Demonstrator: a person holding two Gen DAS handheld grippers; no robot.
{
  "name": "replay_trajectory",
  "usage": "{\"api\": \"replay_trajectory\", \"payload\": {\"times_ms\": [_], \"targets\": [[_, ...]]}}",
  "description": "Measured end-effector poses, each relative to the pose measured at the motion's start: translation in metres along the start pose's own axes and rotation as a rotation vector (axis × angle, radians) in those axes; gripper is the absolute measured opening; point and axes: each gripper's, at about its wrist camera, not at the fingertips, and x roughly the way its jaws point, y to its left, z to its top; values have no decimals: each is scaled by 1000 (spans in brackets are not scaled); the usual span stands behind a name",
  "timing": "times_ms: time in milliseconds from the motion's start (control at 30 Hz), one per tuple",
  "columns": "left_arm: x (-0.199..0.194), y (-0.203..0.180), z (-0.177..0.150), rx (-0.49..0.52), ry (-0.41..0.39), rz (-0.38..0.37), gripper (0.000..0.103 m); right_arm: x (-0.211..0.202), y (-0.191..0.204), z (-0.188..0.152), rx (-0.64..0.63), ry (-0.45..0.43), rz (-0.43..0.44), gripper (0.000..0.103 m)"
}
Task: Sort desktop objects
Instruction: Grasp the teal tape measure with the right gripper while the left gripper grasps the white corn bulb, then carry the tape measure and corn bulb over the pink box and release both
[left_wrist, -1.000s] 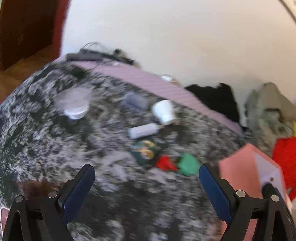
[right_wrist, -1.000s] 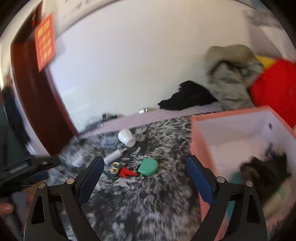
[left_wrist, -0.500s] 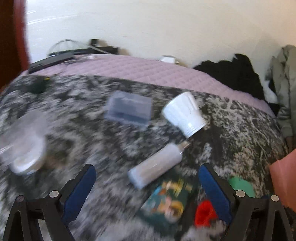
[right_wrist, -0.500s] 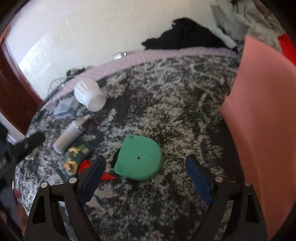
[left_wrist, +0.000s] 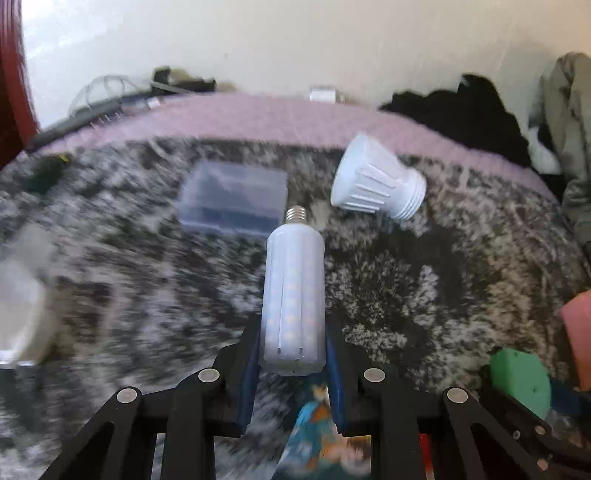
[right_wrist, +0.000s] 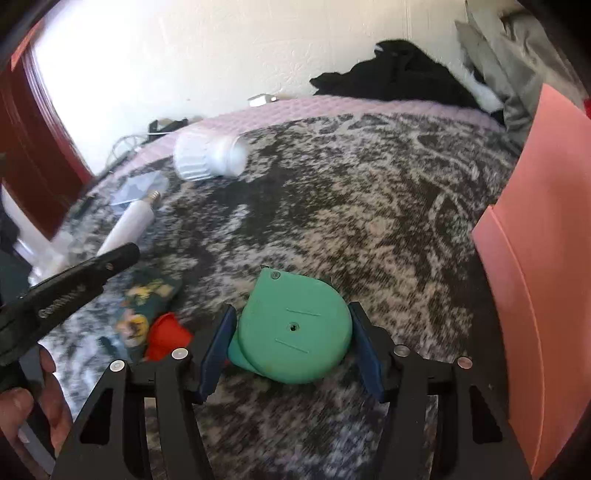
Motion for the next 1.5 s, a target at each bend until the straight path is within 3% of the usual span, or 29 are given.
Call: {"api": "replay_trajectory", "payload": {"times_ms": [233,500,700,900,1100,1300,1467,1500], "targets": [[-107,3,-6,-12,-121,28,26,-66,7,-16,-1,-42,72,64],[-209,-19,-59,-2,-190,112,26,-178,35,-59,-106,-196,143,64],[-276,-64,-78,57,-278,72,26,-265,34,-89,-153,-313,177,64],[-328,-123,-83,125,-378,6,26,-347,7,-108,-169,-466,140,64],[-348,-190,-87,210,-421,-71,26,-419,-41,-116,-135,-622,44,64],[-325,-263,-86,292,-374,-192,26,-468,-106,-118,-54,-748,-111,64],[-284,-315,-82,346,-312,-297,27,-458,-182,-98,90,-714,-212,64],[-272,-323,-80,351,-296,-311,33,-448,-197,-92,117,-692,-217,64]]}}
